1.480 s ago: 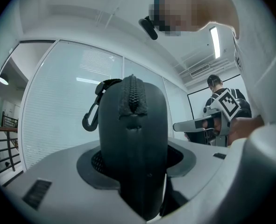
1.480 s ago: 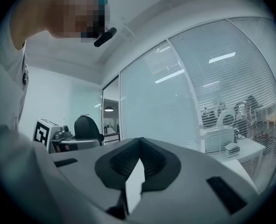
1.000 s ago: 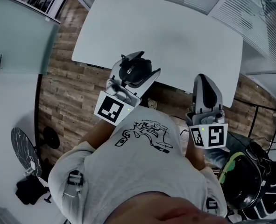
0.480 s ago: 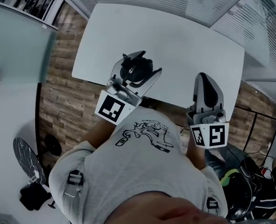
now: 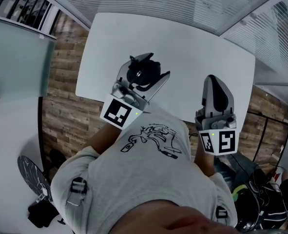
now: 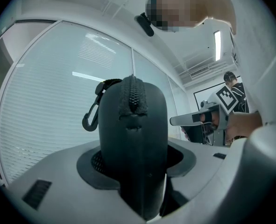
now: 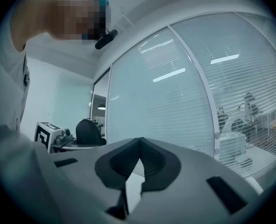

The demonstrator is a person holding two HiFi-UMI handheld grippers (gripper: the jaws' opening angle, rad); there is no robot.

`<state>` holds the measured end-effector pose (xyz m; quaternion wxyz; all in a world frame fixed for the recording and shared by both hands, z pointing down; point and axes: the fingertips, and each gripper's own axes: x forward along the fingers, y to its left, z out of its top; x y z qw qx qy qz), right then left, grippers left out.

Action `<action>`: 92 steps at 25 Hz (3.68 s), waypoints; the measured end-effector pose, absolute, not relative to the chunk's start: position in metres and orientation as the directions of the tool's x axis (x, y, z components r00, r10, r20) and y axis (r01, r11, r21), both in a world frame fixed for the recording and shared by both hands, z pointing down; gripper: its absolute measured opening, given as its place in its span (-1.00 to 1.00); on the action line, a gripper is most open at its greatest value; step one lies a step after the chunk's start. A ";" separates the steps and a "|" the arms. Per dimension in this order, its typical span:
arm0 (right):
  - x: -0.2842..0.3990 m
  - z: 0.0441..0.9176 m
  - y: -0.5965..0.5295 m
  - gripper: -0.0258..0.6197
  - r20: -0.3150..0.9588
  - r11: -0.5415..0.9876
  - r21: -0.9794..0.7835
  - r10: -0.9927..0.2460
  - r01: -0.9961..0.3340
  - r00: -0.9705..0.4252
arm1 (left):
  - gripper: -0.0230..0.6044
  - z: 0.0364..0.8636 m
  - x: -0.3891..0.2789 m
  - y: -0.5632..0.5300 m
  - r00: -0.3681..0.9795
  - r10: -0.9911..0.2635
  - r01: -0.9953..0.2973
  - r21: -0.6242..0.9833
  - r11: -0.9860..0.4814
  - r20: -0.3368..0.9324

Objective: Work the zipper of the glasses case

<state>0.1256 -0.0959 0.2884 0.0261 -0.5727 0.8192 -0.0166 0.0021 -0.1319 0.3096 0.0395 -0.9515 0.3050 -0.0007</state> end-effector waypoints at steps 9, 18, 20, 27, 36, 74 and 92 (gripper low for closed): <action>0.131 0.286 -0.113 -0.90 -0.025 0.330 -0.059 -0.944 -0.942 -0.329 | -0.13 0.314 0.007 -0.147 0.823 -0.568 -0.567 -0.067 -0.821 -0.009; 0.145 0.282 -0.129 -0.90 -0.024 0.347 -0.069 -0.938 -0.935 -0.346 | -0.13 0.316 0.025 -0.159 0.824 -0.566 -0.565 -0.074 -0.822 0.001; 0.142 0.282 -0.131 -0.90 -0.024 0.359 -0.074 -0.933 -0.931 -0.358 | -0.13 0.317 0.026 -0.160 0.824 -0.566 -0.564 -0.077 -0.822 0.007; 0.116 0.273 -0.129 -0.90 -0.045 0.440 -0.075 -0.898 -0.895 -0.438 | -0.13 0.322 0.023 -0.161 0.822 -0.569 -0.565 -0.092 -0.820 0.020; 0.074 0.274 -0.123 -0.76 -0.050 0.564 -0.149 -0.824 -0.812 -0.564 | -0.13 0.335 0.026 -0.158 0.827 -0.560 -0.551 -0.142 -0.823 0.038; 0.024 0.277 -0.114 -0.58 -0.102 0.711 -0.319 -0.683 -0.626 -0.724 | -0.13 0.348 0.050 -0.155 0.830 -0.551 -0.511 -0.281 -0.812 0.082; 0.020 0.282 -0.115 -0.86 -0.106 0.707 -0.303 -0.692 -0.640 -0.714 | -0.13 0.359 0.050 -0.157 0.808 -0.571 -0.509 -0.314 -0.802 0.148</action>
